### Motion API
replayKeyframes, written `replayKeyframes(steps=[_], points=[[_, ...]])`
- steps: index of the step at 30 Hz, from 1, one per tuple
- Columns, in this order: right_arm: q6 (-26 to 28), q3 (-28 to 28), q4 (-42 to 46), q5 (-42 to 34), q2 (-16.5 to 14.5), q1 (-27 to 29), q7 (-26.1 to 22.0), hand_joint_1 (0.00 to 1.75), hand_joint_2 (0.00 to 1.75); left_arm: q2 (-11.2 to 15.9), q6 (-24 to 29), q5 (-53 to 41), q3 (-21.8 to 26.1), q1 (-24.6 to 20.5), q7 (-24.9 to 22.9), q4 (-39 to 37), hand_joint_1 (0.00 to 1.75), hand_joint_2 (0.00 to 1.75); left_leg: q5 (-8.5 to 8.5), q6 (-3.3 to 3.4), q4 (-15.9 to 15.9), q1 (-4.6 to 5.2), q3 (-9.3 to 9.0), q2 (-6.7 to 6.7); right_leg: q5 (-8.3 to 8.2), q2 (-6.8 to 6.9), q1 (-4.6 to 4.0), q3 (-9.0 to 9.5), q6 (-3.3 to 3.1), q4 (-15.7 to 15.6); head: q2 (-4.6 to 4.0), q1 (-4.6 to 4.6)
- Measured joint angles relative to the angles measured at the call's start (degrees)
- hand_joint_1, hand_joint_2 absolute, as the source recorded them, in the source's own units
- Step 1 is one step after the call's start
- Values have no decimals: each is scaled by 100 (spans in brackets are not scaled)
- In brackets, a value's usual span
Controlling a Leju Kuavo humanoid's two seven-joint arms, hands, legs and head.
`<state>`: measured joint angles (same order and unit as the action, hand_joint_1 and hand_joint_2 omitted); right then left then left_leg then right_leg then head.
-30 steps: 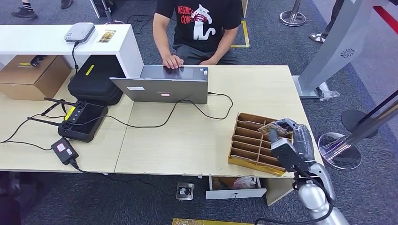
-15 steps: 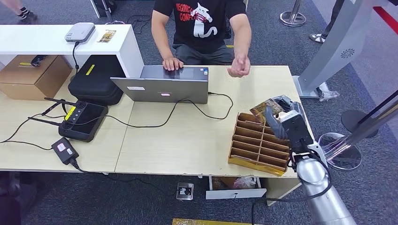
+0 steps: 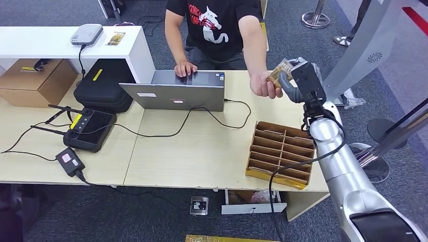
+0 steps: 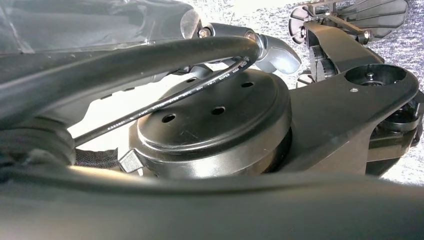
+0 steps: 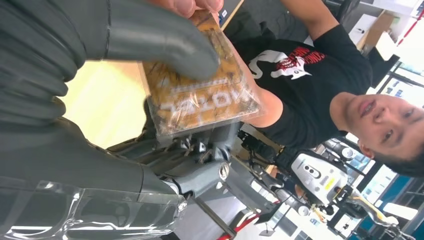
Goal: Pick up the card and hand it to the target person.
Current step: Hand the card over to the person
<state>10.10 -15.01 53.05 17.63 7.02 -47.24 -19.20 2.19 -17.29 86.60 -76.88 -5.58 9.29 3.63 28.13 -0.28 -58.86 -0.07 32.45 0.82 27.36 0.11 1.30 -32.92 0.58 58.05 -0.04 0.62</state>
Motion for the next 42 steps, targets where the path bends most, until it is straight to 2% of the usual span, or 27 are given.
replayKeyframes(steps=[4, 15, 22, 29, 34, 39, 42], points=[[27, -4, -315, -1, -46, -167, -68, 0, 175, -7, 27, -1, -14, -1, -28, 0, 0, 0, 0, 0, 0, 0, 0, 1, 0, 0, 0, 0, 0, 0, 0, 1], [-56, -12, -594, -6, -58, -193, -108, 0, 175, -27, 197, 5, -54, 1, -54, 0, 0, 0, 0, 0, -1, 0, -1, -1, 0, -2, 0, -2, 0, -1, 0, 1], [-303, -128, -342, -18, 149, -189, -29, 0, 175, -26, 197, 79, -52, 9, -53, 0, 0, 0, 0, 0, -2, 0, -2, 0, 0, -1, 0, -2, 0, -1, 0, 1], [-607, -301, 476, 510, 768, -77, 448, 0, 175, -26, 197, 124, -51, 26, -44, 0, 0, 0, 1, 1, -5, 2, 1, 3, 0, 1, 2, -3, 1, -5, 0, 1], [-825, -304, 1283, 678, 1437, 206, 749, 0, 175, -28, 197, 139, -17, 54, 18, 0, 0, 0, 3, 3, -8, 2, 2, 13, 1, 13, 1, -5, 2, -9, 0, 0], [-712, -36, 2350, 626, 2259, 1203, 806, 0, 175, -45, 197, 142, 116, 106, 32, 0, 0, 0, 8, 7, -8, 2, 8, 26, 3, 26, 1, -4, 4, -12, 0, 1], [-700, 327, 2917, 689, 2608, 1931, 849, 0, 175, -54, 197, 143, 209, 134, 30, 0, 0, 0, 13, 11, -8, 2, 11, 26, 4, 25, 1, -8, 5, -13, 0, 1]])
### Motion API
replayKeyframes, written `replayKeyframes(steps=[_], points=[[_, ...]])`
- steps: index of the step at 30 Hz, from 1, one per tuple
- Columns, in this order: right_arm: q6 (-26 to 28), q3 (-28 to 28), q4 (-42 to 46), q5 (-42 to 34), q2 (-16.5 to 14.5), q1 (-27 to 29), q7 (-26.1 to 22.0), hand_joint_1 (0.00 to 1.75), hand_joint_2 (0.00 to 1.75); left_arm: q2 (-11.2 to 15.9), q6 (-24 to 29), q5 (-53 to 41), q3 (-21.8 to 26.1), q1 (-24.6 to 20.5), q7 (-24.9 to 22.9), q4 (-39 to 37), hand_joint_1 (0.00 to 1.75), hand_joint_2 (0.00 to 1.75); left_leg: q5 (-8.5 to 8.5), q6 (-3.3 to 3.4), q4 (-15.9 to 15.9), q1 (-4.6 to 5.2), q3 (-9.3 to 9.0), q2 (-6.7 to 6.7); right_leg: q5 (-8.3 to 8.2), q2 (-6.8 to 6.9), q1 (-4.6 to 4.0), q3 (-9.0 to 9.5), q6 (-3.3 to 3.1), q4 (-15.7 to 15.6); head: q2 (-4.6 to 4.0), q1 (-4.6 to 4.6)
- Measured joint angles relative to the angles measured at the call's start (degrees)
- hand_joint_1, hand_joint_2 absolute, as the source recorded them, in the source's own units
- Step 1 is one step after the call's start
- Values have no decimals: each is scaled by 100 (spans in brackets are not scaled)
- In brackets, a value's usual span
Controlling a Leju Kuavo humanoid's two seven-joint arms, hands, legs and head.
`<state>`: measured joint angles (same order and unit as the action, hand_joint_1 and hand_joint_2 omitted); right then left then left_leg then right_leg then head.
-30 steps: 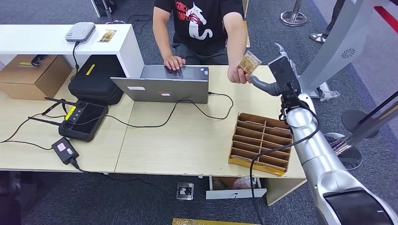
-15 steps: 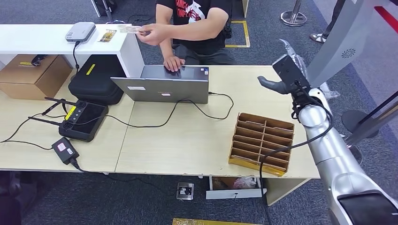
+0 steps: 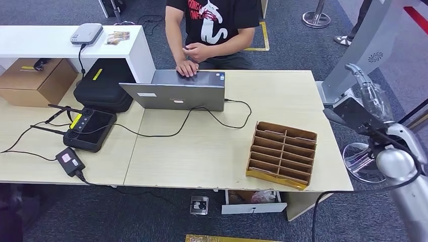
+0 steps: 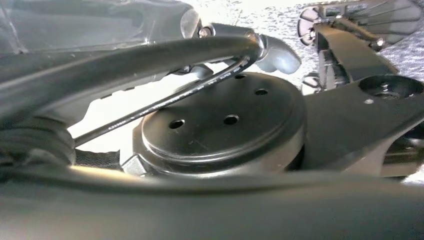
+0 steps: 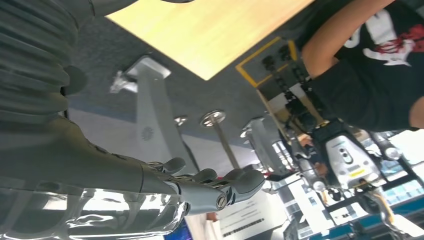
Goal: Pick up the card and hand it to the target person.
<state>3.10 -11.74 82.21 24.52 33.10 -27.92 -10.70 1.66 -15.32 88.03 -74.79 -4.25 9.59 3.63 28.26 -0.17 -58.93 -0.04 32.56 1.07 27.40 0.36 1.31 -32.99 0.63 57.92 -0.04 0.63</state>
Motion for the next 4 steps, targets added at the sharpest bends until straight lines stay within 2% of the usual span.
replayKeyframes(steps=[4], points=[[-10, 686, 709, 177, 177, 1072, -30, 0, 175, -5, 30, 1, 100, 20, -8, 0, 0, 0, 2, 1, 1, -2, 2, 10, 4, 10, -3, 0, 2, -3, 0, 0]])
